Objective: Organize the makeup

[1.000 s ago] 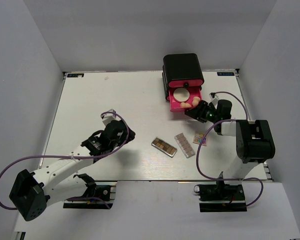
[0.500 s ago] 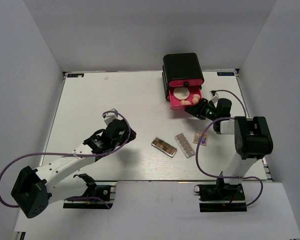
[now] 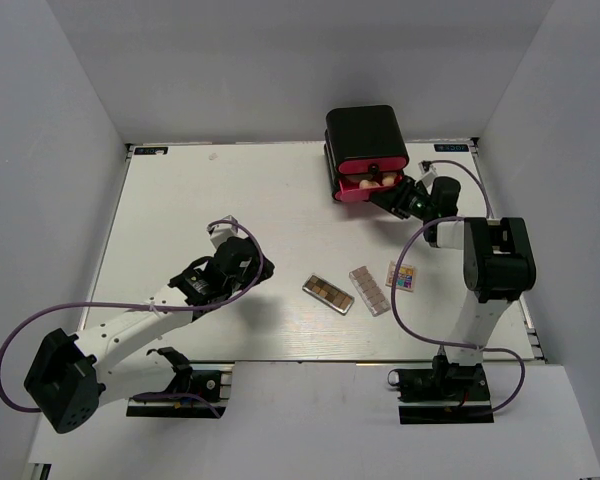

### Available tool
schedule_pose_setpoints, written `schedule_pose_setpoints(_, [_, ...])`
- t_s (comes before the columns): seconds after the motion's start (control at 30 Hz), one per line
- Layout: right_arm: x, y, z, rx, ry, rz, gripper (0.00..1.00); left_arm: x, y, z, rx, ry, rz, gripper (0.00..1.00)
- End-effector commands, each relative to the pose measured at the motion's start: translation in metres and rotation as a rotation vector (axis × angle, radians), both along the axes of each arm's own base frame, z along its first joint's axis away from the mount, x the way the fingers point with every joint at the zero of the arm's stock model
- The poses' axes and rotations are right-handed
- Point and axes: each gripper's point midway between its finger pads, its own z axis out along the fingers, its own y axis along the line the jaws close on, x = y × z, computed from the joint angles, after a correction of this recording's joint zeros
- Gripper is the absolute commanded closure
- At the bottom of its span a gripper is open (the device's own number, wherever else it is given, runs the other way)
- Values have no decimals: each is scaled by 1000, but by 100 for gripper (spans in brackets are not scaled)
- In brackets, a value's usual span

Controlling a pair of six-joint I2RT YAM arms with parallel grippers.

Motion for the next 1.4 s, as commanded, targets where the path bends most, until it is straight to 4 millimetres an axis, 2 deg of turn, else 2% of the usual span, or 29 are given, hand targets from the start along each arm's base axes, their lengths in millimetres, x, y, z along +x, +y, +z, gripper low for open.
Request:
schedule_pose_setpoints(0.0, [31,5,30,0,-120,4,73,5,-8,19,-30,-37,-19,39])
schedule_pose_setpoints(0.07, [39,8,25,6,-108,4,73,5,-8,19,-27,-34,-19,38])
schedule_pose_setpoints(0.13, [50,13,34,11,-131,12,72,6,-9,19,-24,-33,-18,39])
schedule_pose_setpoints(0.17, [53,15,28,12,-121,15,73,6,-9,19,-26,-32,-19,39])
schedule_pose_setpoints(0.23, [61,21,29,17,-125,20,72,6,-9,19,-20,-31,-19,38])
schedule_pose_setpoints(0.4, [70,33,23,30,-107,27,71,9,-11,21,-13,-28,-24,39])
schedule_pose_setpoints(0.43, [71,35,23,38,-102,25,68,9,-12,22,-12,-30,-26,38])
schedule_pose_setpoints(0.53, [63,41,22,59,-86,43,59,10,-13,21,-6,-26,-29,39])
schedule_pose_setpoints(0.63, [52,38,26,72,-83,50,49,11,-13,22,-5,-27,-27,39])
schedule_pose_setpoints(0.7, [40,33,17,70,-56,49,45,10,-13,21,-5,-26,-28,38])
schedule_pose_setpoints(0.73, [35,32,21,72,-65,50,44,9,-13,20,-7,-23,-31,39])
schedule_pose_setpoints(0.77, [27,29,14,71,-49,48,44,10,-14,20,-9,-26,-31,38])
schedule_pose_setpoints(0.83, [20,26,17,68,-55,53,44,10,-14,19,-9,-25,-35,39])
schedule_pose_setpoints(0.97, [9,23,10,48,-47,53,44,9,-15,18,-10,-23,-39,38])
schedule_pose_setpoints(1.1, [16,20,-6,19,-31,29,46,8,-14,16,-11,-19,-39,38])
schedule_pose_setpoints(1.17, [26,20,-5,12,-40,24,46,7,-12,16,-10,-18,-34,39])
schedule_pose_setpoints(1.2, [30,20,-13,8,-27,19,46,7,-12,16,-9,-18,-31,38])
schedule_pose_setpoints(1.27, [40,22,-12,3,-36,20,46,6,-11,15,-8,-16,-29,39])
schedule_pose_setpoints(1.3, [43,21,-21,-3,-21,19,46,7,-11,17,-9,-19,-28,38])
schedule_pose_setpoints(1.37, [51,21,-19,-4,-32,16,46,7,-11,17,-5,-17,-27,39])
